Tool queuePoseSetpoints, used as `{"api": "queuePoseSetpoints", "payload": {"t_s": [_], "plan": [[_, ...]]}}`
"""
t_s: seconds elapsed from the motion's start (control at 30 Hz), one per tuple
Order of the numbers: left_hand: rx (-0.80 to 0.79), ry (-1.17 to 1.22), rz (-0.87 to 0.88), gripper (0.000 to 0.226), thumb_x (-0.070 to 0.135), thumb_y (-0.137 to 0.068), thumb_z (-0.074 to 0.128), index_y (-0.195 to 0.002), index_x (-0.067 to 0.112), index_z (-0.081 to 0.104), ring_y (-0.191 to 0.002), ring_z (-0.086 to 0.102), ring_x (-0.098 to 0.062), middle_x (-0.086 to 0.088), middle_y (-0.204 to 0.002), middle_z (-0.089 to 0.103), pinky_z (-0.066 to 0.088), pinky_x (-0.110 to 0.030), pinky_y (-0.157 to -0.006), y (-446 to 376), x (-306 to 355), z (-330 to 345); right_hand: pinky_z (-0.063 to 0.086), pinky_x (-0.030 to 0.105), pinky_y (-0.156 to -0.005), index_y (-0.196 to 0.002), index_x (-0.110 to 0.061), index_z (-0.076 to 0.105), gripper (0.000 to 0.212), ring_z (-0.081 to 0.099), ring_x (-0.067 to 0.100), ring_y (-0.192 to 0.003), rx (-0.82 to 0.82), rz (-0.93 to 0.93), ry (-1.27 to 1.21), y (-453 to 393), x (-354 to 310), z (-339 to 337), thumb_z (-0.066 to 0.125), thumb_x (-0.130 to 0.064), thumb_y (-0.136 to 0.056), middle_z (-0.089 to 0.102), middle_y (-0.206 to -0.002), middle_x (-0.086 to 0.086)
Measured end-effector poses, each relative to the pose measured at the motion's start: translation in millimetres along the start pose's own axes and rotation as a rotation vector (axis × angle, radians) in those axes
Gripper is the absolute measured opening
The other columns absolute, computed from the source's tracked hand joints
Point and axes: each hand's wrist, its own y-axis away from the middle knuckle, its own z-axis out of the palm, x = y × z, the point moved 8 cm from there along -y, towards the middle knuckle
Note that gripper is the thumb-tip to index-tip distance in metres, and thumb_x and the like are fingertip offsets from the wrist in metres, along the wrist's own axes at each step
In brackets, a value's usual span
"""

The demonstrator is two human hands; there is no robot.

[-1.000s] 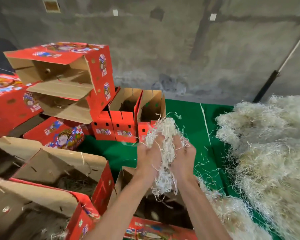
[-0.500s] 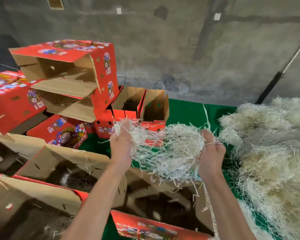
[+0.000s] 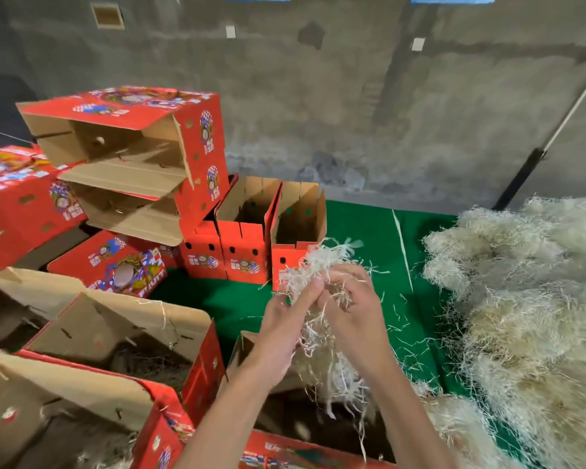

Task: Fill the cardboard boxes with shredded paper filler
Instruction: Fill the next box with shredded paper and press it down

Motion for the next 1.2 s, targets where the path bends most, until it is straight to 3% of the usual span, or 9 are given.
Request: {"api": "queuePoseSetpoints", "payload": {"t_s": [0.17,0.3,0.4,0.53,0.7,0.8,0.9,0.97,1.2], "plan": [[0.205,0.118,0.089,0.096,0.082,-0.042,0.076,-0.12,0.034,0.049,-0.098,0.053,0.003,0.016,-0.115,0.057,0.04,-0.024,-0.072,-2.0,-3.7,-18.9,0.052,0.026,-0.073,-0.115,-0.037,0.063,0.017,0.062,0.003,-0.083,0.235,0.251,-0.308,15.9,23.4,-9.6,0.059,-0.043,-0.1,0.067,-0.114,-0.016],[0.18,0.025,0.147,0.044,0.062,-0.08,0.068,-0.109,0.03,0.058,-0.074,0.06,0.007,0.02,-0.081,0.068,0.048,-0.02,-0.07,0.2,-7.7,3.4,0.045,0.024,-0.105,-0.139,-0.029,0.049,0.067,0.058,0.001,-0.118,0.176,0.359,-0.197,18.5,23.7,5.8,0.05,-0.075,-0.09,0.059,-0.132,-0.024],[0.168,-0.122,0.345,0.055,0.075,-0.086,0.049,-0.113,0.029,0.065,-0.091,0.067,-0.005,0.015,-0.099,0.071,0.052,-0.028,-0.084,15.1,15.2,9.8,0.05,0.016,-0.073,-0.104,-0.032,0.06,0.036,0.066,0.001,-0.081,0.252,0.245,-0.177,24.6,15.7,5.4,0.054,-0.065,-0.094,0.07,-0.093,-0.018],[0.144,-0.24,0.504,0.059,0.058,-0.095,0.055,-0.049,0.025,0.038,-0.037,0.023,-0.01,0.013,-0.044,0.028,0.019,-0.02,-0.038,26.3,43.1,-10.5,0.033,0.024,-0.033,-0.082,-0.012,0.051,0.055,0.031,0.011,-0.035,0.183,0.394,-0.273,44.1,44.5,-4.8,0.051,-0.066,-0.095,0.039,-0.044,-0.009],[0.535,0.17,0.292,0.048,0.05,-0.091,0.066,-0.064,0.027,0.033,-0.042,0.019,-0.012,0.01,-0.047,0.022,0.018,-0.031,-0.049,10.5,55.9,-84.1,0.021,0.022,-0.033,-0.061,-0.012,0.042,0.058,0.024,0.014,-0.041,0.358,0.422,-0.254,41.5,62.7,-48.2,0.038,-0.049,-0.106,0.035,-0.045,-0.009],[0.369,0.157,0.325,0.043,0.058,-0.088,0.06,-0.06,0.03,0.044,-0.039,0.037,0.0,0.013,-0.046,0.043,0.033,-0.022,-0.041,9.0,47.1,-51.8,0.022,0.016,-0.034,-0.065,-0.013,0.037,0.053,0.024,0.013,-0.04,0.335,0.426,-0.319,37.7,58.0,-34.5,0.032,-0.04,-0.109,0.034,-0.046,-0.009],[0.205,-0.001,0.212,0.021,0.033,-0.1,0.053,-0.081,0.039,0.045,-0.074,0.05,0.013,0.023,-0.086,0.046,0.035,-0.004,-0.071,3.8,7.9,-11.5,0.027,0.016,-0.034,-0.063,-0.019,0.036,0.051,0.03,0.003,-0.037,0.256,0.386,-0.388,36.9,40.3,0.5,0.035,-0.041,-0.109,0.037,-0.05,-0.008],[0.175,0.014,0.2,0.024,0.028,-0.103,0.05,-0.08,0.034,0.047,-0.084,0.056,-0.003,0.013,-0.082,0.05,0.037,-0.021,-0.083,-0.7,7.0,-10.7,0.023,0.015,-0.034,-0.055,-0.027,0.037,0.056,0.027,0.004,-0.035,0.26,0.367,-0.374,34.2,36.5,-4.2,0.036,-0.049,-0.107,0.035,-0.046,-0.012],[0.474,0.155,0.251,0.043,0.055,-0.093,0.057,-0.07,0.023,0.039,-0.037,0.034,-0.009,0.012,-0.045,0.045,0.03,-0.025,-0.04,1.8,43.8,-73.6,0.041,0.021,-0.039,-0.078,-0.012,0.067,0.067,0.037,0.017,-0.038,0.452,0.603,-0.353,24.9,62.9,-62.8,0.035,-0.068,-0.098,0.044,-0.049,0.002]]}}
